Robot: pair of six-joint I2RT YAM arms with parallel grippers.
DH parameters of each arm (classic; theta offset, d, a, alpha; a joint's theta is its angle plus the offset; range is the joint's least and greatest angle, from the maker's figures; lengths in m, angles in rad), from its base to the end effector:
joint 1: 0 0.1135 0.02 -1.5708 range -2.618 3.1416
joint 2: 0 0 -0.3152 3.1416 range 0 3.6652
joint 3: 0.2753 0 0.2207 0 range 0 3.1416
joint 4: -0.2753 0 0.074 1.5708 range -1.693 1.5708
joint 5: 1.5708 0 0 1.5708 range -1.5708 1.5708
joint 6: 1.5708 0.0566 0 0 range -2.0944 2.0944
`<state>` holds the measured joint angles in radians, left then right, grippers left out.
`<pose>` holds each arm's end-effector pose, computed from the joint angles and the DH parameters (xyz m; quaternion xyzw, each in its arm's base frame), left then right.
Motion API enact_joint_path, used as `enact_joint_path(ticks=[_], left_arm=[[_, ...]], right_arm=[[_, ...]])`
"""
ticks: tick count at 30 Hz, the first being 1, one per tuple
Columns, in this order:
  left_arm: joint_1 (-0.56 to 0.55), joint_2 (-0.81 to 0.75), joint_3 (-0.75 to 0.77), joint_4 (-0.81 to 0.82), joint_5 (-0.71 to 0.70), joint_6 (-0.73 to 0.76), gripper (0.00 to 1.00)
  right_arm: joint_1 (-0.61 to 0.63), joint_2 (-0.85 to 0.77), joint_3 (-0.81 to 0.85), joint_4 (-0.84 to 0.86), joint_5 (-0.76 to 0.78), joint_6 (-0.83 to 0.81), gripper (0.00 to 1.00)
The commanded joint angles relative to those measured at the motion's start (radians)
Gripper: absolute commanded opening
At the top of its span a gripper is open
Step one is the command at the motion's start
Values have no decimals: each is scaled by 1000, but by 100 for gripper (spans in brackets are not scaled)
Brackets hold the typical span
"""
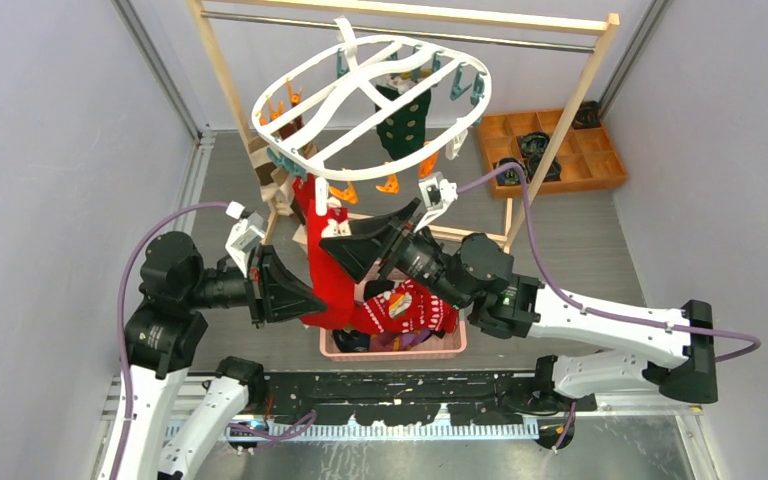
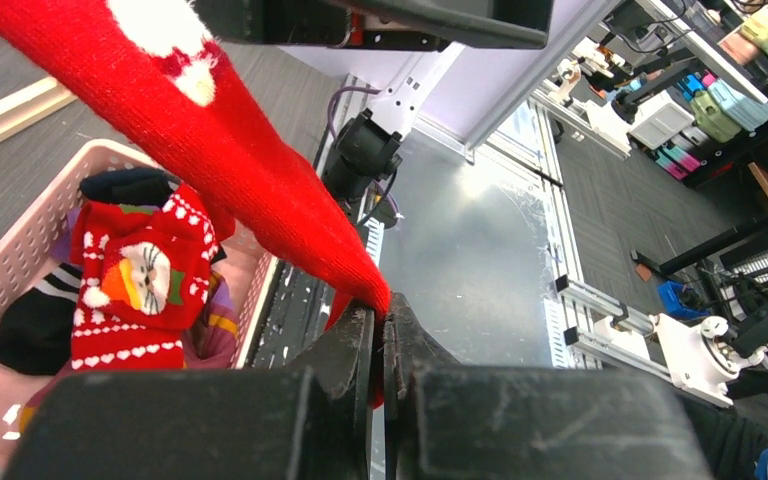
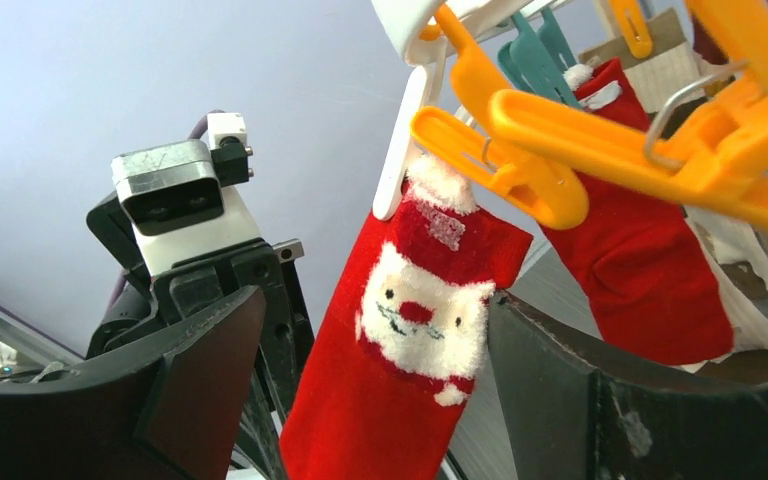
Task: Remove the socks clipped to the hanger
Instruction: Remove the sock from the hanger.
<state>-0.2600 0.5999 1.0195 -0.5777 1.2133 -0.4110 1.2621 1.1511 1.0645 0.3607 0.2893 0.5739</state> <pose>0.0076 -0.0569 0.4180 0.3218 0.6511 -0.5851 0.3607 0.0858 0.2159 0.4775 -0.0934 0.6013 0.5737 0.5482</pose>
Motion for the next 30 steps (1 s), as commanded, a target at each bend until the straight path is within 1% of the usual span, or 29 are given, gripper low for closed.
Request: enact_joint_path(ticks=[1, 7, 11, 16, 20, 23, 27, 30], left_arm=[[-5, -5, 58, -10, 30, 7, 0], [-5, -4, 89, -10, 45, -11, 0], [-5, -8, 100, -8, 49, -18, 0], [-5, -6, 108, -12, 46, -18, 0], [-5, -6, 108, -14, 37, -11, 0], [-5, -5, 112, -26, 26, 7, 0], [-5, -5, 107, -53, 7, 50, 0], [-5, -1, 108, -72, -2, 76, 0]], right_arm=[[-35, 48, 68, 96, -65, 70, 87], [-71, 132, 134, 147, -123, 123, 87], [-88, 187, 172, 217, -141, 151, 87], [-108, 242, 213, 296, -149, 192, 84], [-113, 249, 203, 367, -115, 213, 76], [-113, 243, 179, 412, -81, 223, 69], [-115, 239, 143, 476, -36, 239, 53], [-122, 237, 133, 482, -28, 255, 47]])
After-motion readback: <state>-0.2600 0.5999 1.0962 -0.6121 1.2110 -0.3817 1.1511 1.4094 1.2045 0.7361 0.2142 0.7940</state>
